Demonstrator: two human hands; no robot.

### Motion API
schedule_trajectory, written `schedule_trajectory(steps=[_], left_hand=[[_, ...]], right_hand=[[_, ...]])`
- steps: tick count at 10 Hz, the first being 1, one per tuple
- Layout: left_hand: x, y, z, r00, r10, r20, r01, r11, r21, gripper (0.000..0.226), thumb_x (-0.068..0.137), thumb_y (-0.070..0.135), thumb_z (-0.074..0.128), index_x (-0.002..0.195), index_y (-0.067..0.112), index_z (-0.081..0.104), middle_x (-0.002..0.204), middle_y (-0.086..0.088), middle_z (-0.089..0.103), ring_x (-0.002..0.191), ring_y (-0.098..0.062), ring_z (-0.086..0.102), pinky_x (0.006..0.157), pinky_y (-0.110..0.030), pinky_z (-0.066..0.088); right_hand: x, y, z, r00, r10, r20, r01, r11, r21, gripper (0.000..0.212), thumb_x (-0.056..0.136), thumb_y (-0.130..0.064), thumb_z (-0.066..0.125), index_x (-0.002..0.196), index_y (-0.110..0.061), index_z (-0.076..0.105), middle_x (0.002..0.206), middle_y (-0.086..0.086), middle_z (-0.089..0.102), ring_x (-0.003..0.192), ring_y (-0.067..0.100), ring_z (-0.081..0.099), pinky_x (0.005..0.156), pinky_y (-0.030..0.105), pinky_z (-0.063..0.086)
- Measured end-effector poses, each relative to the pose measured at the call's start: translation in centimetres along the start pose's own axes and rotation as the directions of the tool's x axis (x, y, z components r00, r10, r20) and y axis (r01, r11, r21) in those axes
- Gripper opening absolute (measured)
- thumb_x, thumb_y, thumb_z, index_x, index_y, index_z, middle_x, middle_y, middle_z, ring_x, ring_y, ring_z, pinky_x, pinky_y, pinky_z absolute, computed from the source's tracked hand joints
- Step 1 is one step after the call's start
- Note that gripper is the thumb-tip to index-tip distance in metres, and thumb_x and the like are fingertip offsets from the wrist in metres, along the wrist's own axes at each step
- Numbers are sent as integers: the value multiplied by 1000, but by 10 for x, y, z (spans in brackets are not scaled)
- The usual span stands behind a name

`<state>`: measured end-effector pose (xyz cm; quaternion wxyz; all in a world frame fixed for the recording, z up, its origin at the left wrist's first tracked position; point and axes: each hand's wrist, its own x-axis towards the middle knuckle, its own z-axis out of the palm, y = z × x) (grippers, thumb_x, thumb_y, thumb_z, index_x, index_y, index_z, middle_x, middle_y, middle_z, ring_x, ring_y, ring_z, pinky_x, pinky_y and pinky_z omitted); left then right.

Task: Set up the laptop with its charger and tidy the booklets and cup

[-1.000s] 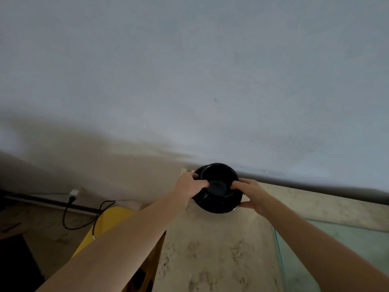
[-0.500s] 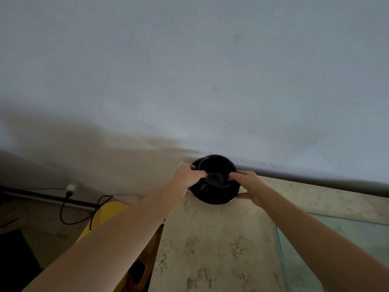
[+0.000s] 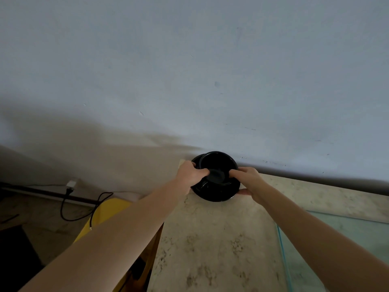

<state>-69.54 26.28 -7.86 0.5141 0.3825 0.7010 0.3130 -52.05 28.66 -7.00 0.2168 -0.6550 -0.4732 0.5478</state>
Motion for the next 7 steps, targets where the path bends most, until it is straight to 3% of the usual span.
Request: schedule_trajectory(steps=[1, 2, 3, 4, 5, 6, 7], left_hand=[[3, -3, 0, 1000, -15, 7, 15, 1000, -6, 46, 78, 32, 69, 114, 4, 61, 103, -11, 64, 91, -26, 61, 60, -27, 44], [3, -6, -1, 1000, 1, -8, -1, 1000, -27, 57, 74, 39, 73, 118, 6, 57, 112, -10, 64, 100, -26, 61, 84, -40, 55], [-3, -6, -2, 999, 32, -42, -33, 999, -19, 70, 75, 43, 73, 128, 5, 47, 119, -4, 55, 107, -24, 56, 93, -40, 50], [-9, -11, -3, 995, 80, -52, -82, 995, -48, 62, 81, 39, 69, 128, 6, 45, 114, 2, 49, 100, -17, 50, 82, -29, 45], [-23, -12, -8, 990, 138, -26, -139, 990, -22, 57, 82, 39, 67, 126, 8, 49, 120, 0, 56, 99, -14, 54, 77, -22, 44], [-42, -9, -15, 983, 181, -25, -180, 983, 37, 57, 85, 37, 64, 131, 10, 44, 129, -3, 51, 104, -13, 50, 83, -25, 41], [-69, 0, -25, 956, 278, -90, -264, 954, 145, 65, 85, 41, 62, 138, 13, 39, 143, -4, 43, 127, -18, 44, 94, -27, 36]], right_hand=[[0, -1, 0, 1000, -2, 1, 2, 1000, -10, 21, 82, -13, 57, 98, -8, 69, 93, 8, 66, 84, 16, 63, 69, 33, 57], [0, -2, -1, 1000, -2, 8, 2, 1000, -14, 20, 82, -13, 57, 99, -8, 68, 94, 9, 66, 83, 16, 63, 67, 32, 57], [-3, -3, -1, 999, 10, 43, -10, 1000, -4, 20, 84, -13, 56, 101, -9, 66, 96, 8, 65, 83, 15, 62, 64, 30, 56], [-6, -2, -3, 999, 3, 50, -2, 1000, -13, 28, 86, -18, 58, 113, -14, 61, 109, 5, 63, 95, 15, 60, 79, 36, 55], [-15, -3, -8, 1000, -7, 25, 8, 999, -46, 39, 87, -27, 61, 124, -18, 55, 124, 1, 56, 113, 19, 52, 91, 42, 48], [-27, -5, -11, 999, -38, -24, 37, 998, -46, 46, 88, -28, 60, 131, -16, 51, 134, 1, 50, 114, 19, 47, 94, 42, 42], [-49, -13, -16, 985, -129, -118, 119, 989, -90, 51, 88, -28, 61, 134, -13, 46, 140, 4, 47, 120, 20, 46, 101, 39, 39]])
